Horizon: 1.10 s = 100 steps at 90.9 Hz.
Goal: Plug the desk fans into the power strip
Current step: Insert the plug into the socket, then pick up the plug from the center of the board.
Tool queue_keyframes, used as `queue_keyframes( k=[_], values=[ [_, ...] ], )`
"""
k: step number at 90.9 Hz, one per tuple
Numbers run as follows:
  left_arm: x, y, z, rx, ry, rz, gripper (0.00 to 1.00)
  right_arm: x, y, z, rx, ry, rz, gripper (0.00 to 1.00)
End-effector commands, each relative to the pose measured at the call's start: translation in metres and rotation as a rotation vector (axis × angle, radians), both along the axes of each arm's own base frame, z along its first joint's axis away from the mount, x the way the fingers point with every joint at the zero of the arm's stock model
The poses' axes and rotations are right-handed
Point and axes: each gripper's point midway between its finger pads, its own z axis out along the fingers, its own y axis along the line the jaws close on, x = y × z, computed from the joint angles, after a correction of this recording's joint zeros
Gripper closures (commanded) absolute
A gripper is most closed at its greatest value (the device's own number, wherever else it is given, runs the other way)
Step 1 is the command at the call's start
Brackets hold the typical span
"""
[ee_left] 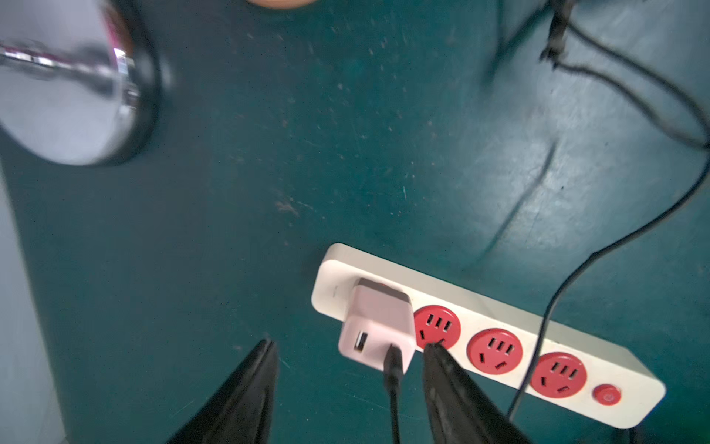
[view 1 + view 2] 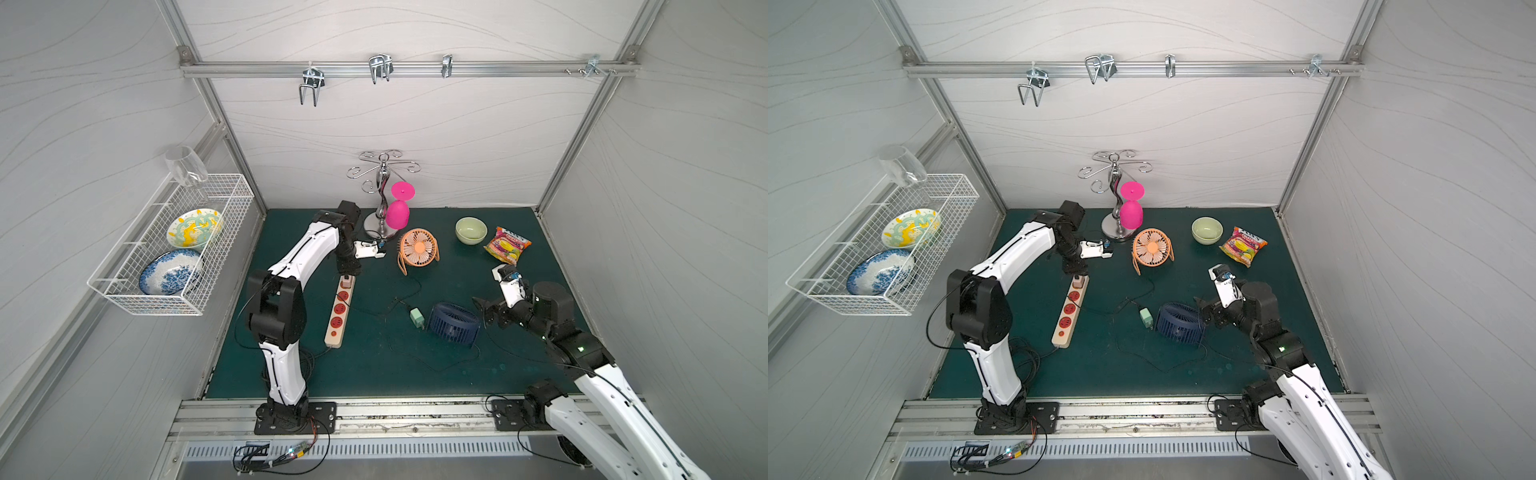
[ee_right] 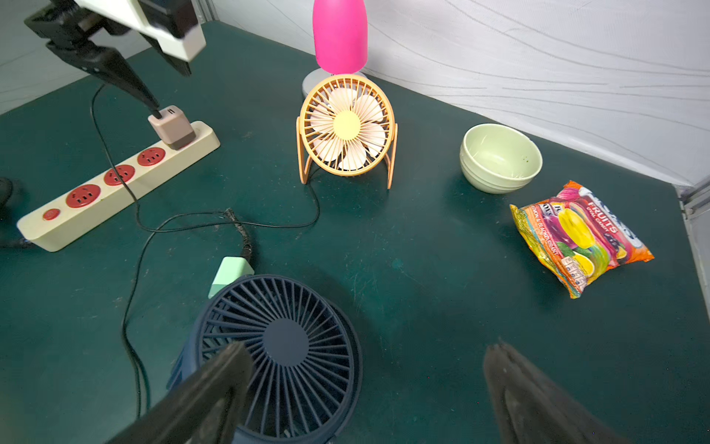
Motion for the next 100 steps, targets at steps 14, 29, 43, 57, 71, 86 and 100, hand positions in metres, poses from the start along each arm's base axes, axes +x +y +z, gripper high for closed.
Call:
queue_keyframes(
  k=[14, 29, 43, 57, 71, 86, 100],
  values=[
    [-0.01, -0.025, 0.094, -0.32, -0.165, 0.179, 0.25, -0.003, 0.028, 0.03, 0.073, 0.09, 0.034, 0.01],
    [-0.023, -0.02, 0.109, -0.431, -0.209, 0.328, 0.2, -0.002, 0.06, 0.028, -0.015, 0.164, 0.05, 0.01],
    [-0.033, 0.004, 0.114, -0.474, -0.234, 0.473, 0.19, -0.006, 0.093, 0.017, -0.06, 0.281, 0.056, 0.01],
    [-0.048, 0.022, 0.106, -0.521, -0.204, 0.578, 0.18, -0.012, 0.12, 0.002, -0.113, 0.364, 0.068, 0.01],
    [-0.067, 0.027, 0.085, -0.565, -0.129, 0.646, 0.02, -0.014, 0.14, -0.02, -0.165, 0.448, 0.059, 0.01],
    [-0.071, 0.044, 0.078, -0.605, -0.112, 0.753, 0.0, -0.016, 0.154, -0.043, -0.187, 0.54, 0.037, 0.01],
    [-0.071, 0.046, 0.079, -0.675, -0.092, 0.793, 0.0, -0.017, 0.163, -0.068, -0.233, 0.62, 0.018, 0.04]
  ],
)
